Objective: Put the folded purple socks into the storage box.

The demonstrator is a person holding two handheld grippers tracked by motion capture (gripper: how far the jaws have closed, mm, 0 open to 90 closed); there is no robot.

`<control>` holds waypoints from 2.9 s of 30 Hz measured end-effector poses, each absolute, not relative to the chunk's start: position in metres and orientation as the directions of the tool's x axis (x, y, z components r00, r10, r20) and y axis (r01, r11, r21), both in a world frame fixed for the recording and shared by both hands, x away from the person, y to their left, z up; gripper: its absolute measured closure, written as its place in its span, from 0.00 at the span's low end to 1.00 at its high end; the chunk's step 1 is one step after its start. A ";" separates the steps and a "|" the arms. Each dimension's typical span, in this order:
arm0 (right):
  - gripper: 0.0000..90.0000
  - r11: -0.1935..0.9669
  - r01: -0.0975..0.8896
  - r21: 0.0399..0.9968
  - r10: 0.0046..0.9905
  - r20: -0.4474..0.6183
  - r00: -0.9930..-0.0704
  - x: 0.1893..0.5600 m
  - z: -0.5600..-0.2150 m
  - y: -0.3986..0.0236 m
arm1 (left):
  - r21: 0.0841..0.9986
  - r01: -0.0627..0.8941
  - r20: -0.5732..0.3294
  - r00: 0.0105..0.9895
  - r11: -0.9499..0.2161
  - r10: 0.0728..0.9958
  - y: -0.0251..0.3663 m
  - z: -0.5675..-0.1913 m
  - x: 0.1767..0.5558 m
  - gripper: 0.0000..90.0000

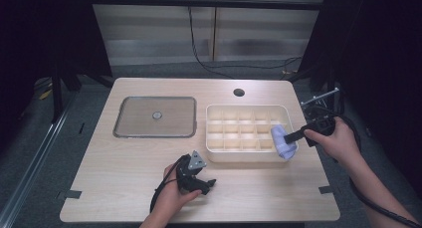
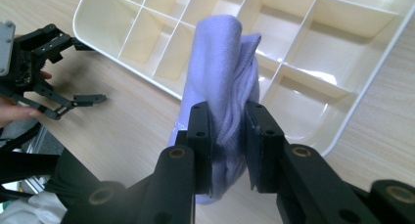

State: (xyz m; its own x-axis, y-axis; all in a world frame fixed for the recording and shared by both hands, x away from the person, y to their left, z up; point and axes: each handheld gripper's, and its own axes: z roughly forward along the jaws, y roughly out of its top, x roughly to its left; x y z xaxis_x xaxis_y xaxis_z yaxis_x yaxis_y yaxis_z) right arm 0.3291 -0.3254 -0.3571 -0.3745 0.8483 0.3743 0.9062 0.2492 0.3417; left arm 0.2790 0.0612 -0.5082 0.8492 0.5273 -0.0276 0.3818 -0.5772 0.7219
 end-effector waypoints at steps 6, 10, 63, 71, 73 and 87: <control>0.83 0.235 0.914 0.331 0.860 0.368 -0.354 0.334 -0.362 -0.329 | 0.722 0.382 -0.027 0.849 -0.578 0.527 0.061 -0.508 0.279 0.17; 0.83 0.231 0.915 0.330 0.864 0.363 -0.349 0.337 -0.364 -0.330 | 0.724 0.381 -0.029 0.849 -0.575 0.527 0.061 -0.508 0.279 0.17; 0.83 0.220 0.941 0.257 0.924 0.256 -0.286 0.361 -0.400 -0.333 | 0.721 0.382 -0.026 0.849 -0.578 0.529 0.061 -0.508 0.279 0.17; 0.83 0.218 0.942 0.257 0.923 0.260 -0.285 0.361 -0.403 -0.334 | 0.721 0.383 -0.026 0.848 -0.577 0.530 0.061 -0.508 0.279 0.17; 0.83 0.222 0.941 0.254 0.923 0.256 -0.287 0.361 -0.403 -0.334 | 0.721 0.383 -0.026 0.848 -0.577 0.530 0.061 -0.508 0.279 0.17; 0.82 0.237 0.940 0.245 0.926 0.235 -0.295 0.360 -0.411 -0.333 | 0.721 0.384 -0.026 0.847 -0.577 0.530 0.061 -0.508 0.278 0.17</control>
